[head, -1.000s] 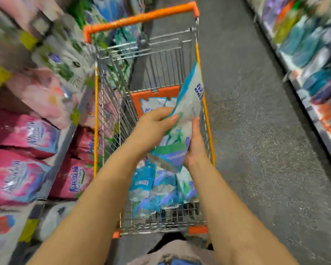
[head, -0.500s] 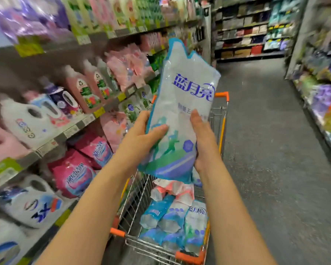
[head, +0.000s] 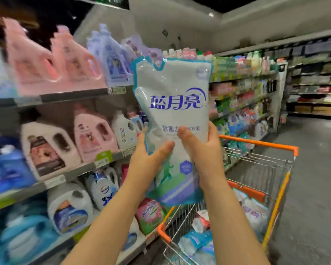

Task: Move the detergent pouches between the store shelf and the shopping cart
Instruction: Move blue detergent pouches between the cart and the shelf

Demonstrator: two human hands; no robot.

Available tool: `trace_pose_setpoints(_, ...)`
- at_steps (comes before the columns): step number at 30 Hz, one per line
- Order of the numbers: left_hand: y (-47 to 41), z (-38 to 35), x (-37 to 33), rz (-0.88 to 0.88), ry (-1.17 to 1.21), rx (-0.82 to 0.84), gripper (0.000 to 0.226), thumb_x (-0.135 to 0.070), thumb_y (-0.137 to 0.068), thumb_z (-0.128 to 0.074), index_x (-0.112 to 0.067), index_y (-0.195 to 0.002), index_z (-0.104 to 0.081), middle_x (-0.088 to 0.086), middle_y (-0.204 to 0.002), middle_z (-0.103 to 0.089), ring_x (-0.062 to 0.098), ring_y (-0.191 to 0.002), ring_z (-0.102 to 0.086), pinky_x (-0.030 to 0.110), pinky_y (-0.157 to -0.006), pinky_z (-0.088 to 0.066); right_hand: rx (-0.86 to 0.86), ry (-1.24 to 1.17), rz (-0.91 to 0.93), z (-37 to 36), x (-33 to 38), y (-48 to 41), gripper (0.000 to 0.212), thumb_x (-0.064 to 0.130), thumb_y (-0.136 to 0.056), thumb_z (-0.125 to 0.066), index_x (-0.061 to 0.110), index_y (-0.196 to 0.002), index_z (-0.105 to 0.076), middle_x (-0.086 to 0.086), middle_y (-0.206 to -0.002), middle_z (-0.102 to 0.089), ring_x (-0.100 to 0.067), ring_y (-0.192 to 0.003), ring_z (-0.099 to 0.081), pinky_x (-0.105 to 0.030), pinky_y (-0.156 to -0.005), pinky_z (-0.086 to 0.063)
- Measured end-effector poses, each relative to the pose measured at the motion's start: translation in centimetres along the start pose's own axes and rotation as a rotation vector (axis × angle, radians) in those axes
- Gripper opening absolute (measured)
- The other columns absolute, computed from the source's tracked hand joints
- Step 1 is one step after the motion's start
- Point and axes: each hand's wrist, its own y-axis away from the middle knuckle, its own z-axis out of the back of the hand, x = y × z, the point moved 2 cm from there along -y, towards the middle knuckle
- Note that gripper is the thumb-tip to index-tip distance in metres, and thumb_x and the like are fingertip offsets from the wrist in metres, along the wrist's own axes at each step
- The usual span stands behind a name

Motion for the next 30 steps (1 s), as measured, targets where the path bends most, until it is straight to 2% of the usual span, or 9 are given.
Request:
trace_pose_setpoints(3, 2.6, 5.4, -1.9, -0.007, -0.040, -0.152, 0.075, -0.051, -0.053, -0.070, -0.030, -0.122, -0.051, -0.005, -0.110, -0.069, 0.018, -0.101, -0.066, 0.045, -0.093, -0.050, 0.112, 0.003, -0.043, -5.4, 0.1, 2.8, 0.084, 0.053, -0.047, -0.078, 0.022, -0.120, -0.052, 0.002, -0.099, -0.072, -0.017, -0.089, -0.070, -0.047, -0.082, -0.056)
trace_pose_setpoints(5, 3.8, 8.7, -3.3, -0.029, -0.092, -0.220, 0.070, -0.051, -0.054, -0.069, -0.030, -0.119, -0.053, -0.004, -0.110, -0.069, 0.017, -0.101, -0.066, 0.045, -0.093, -0.050, 0.159, -0.032, -0.062, -8.8, 0.2, 4.3, 0.080, 0.050, -0.048, -0.077, 0.021, -0.118, -0.053, 0.002, -0.096, -0.072, -0.016, -0.087, -0.070, -0.045, -0.082, -0.057)
trace_pose_setpoints(8, 5.1, 13.7, -5.8, -0.067, -0.173, -0.310, 0.064, -0.049, -0.057, -0.067, -0.029, -0.116, -0.054, -0.006, -0.107, -0.069, 0.012, -0.098, -0.067, 0.035, -0.087, -0.053, 0.239, -0.090, -0.092, -14.5, 0.2, 6.2, 0.075, 0.048, -0.050, -0.079, 0.021, -0.116, -0.055, 0.002, -0.097, -0.072, -0.016, -0.088, -0.070, -0.042, -0.081, -0.057)
trace_pose_setpoints(11, 5.2, 18.9, -7.9, -0.090, -0.286, -0.376, 0.063, -0.051, -0.059, -0.065, -0.030, -0.117, -0.053, -0.006, -0.111, -0.068, 0.011, -0.101, -0.066, 0.039, -0.093, -0.051, 0.318, -0.168, -0.113, -20.2, 0.0, 7.2, 0.058, 0.032, -0.063, -0.083, 0.018, -0.113, -0.057, 0.002, -0.094, -0.072, -0.018, -0.089, -0.070, -0.038, -0.080, -0.057)
trace_pose_setpoints(14, 4.2, 24.1, -9.4, -0.092, -0.426, -0.459, 0.067, -0.059, -0.057, -0.060, -0.036, -0.119, -0.049, -0.014, -0.108, -0.066, 0.004, -0.099, -0.064, 0.040, -0.095, -0.049, 0.394, -0.238, -0.130, -26.0, -0.8, 7.2, 0.042, 0.024, -0.071, -0.080, 0.021, -0.106, -0.058, 0.000, -0.095, -0.072, -0.018, -0.088, -0.071, -0.044, -0.083, -0.056)
trace_pose_setpoints(20, 0.6, 33.9, -11.7, -0.075, -0.615, -0.580, 0.052, -0.066, -0.052, -0.056, -0.051, -0.101, -0.049, -0.020, -0.102, -0.066, 0.003, -0.099, -0.063, 0.037, -0.095, -0.049, 0.561, -0.378, -0.146, -37.9, -3.4, 5.1, 0.058, 0.028, -0.067, -0.082, 0.018, -0.115, -0.052, -0.003, -0.101, -0.071, -0.019, -0.092, -0.070, -0.047, -0.085, -0.056)
trace_pose_setpoints(24, -3.0, 40.2, -13.0, -0.044, -0.657, -0.616, 0.066, -0.068, -0.048, -0.057, -0.047, -0.111, -0.052, -0.017, -0.110, -0.066, 0.006, -0.103, -0.063, 0.036, -0.098, -0.047, 0.633, -0.377, -0.101, -46.0, -5.0, 2.9, 0.069, 0.046, -0.051, -0.080, 0.022, -0.111, -0.057, 0.000, -0.098, -0.073, -0.018, -0.090, -0.070, -0.047, -0.085, -0.055)
trace_pose_setpoints(28, -6.3, 46.4, -14.4, 0.003, -0.610, -0.524, 0.070, -0.057, -0.063, -0.066, -0.034, -0.128, -0.052, -0.010, -0.121, -0.064, 0.009, -0.111, -0.060, 0.037, -0.103, -0.043, 0.670, -0.357, -0.026, -53.7, -6.3, 1.7, 0.057, 0.032, -0.067, -0.081, 0.019, -0.116, -0.055, 0.004, -0.095, -0.072, -0.010, -0.087, -0.070, -0.042, -0.085, -0.056)
trace_pose_setpoints(30, -7.6, 49.8, -15.0, 0.002, -0.573, -0.538, 0.064, -0.049, -0.066, -0.071, -0.030, -0.126, -0.055, -0.005, -0.117, -0.067, 0.013, -0.108, -0.063, 0.037, -0.099, -0.046, 0.690, -0.334, 0.015, -57.6, -6.7, 1.3, 0.055, 0.034, -0.069, -0.079, 0.020, -0.115, -0.054, 0.006, -0.096, -0.071, -0.010, -0.088, -0.069, -0.041, -0.086, -0.055)
